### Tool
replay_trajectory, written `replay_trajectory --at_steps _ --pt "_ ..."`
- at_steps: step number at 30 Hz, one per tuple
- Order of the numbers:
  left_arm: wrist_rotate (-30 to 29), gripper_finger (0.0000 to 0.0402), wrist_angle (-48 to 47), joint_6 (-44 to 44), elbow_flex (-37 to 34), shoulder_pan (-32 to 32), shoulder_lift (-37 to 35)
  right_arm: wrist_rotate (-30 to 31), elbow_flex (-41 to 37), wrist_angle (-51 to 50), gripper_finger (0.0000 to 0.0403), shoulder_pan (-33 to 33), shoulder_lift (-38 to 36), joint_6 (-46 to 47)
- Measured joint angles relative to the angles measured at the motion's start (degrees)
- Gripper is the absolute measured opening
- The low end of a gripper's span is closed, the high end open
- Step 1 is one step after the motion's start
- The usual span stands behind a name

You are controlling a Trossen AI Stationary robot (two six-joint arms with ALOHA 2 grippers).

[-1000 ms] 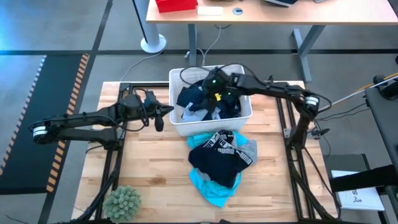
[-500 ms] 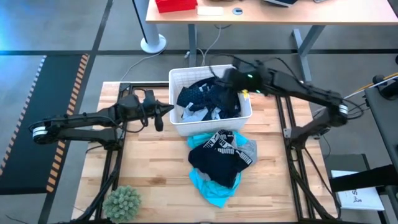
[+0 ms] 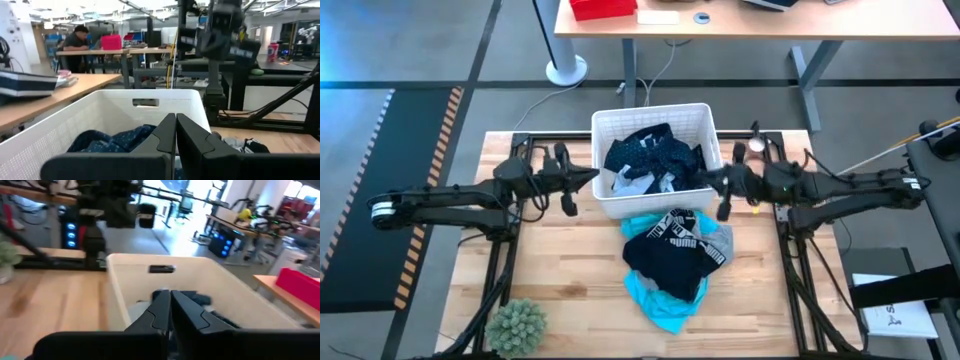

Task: Sort clothes
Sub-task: Put the black boxers into the white bin

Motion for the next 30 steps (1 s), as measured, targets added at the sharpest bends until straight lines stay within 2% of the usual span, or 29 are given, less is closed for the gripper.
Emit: replay_trajectory --at_steps 6,11,15,18,23,30 --pt "0.0 0.0000 2.7 1.3 -3.0 -1.3 -3.1 -0.1 -9.6 9.1 0.0000 5.4 -2.8 -0.9" --pt "0.1 0.0000 6.9 1.0 -7.3 -1.5 -4.8 -0.1 -12.2 9.5 0.0000 8.1 -1.5 3.6" --pt "0.1 0.0000 13.9 0.1 -11.6 -1.5 -5.1 -0.5 -12.4 11.0 0.0000 11.4 1.0 4.8" --pt "0.1 0.0000 19.0 -0.7 -14.1 -1.5 -5.1 -0.4 -11.1 10.4 0.0000 14.0 2.6 4.7" --pt "0.1 0.0000 20.0 -0.4 -15.2 -1.5 -5.0 0.0 -6.3 4.5 0.0005 17.6 4.4 7.4" --pt "0.1 0.0000 20.6 1.2 -15.2 -1.5 -4.2 0.1 2.8 -9.5 0.0051 19.0 9.2 14.4"
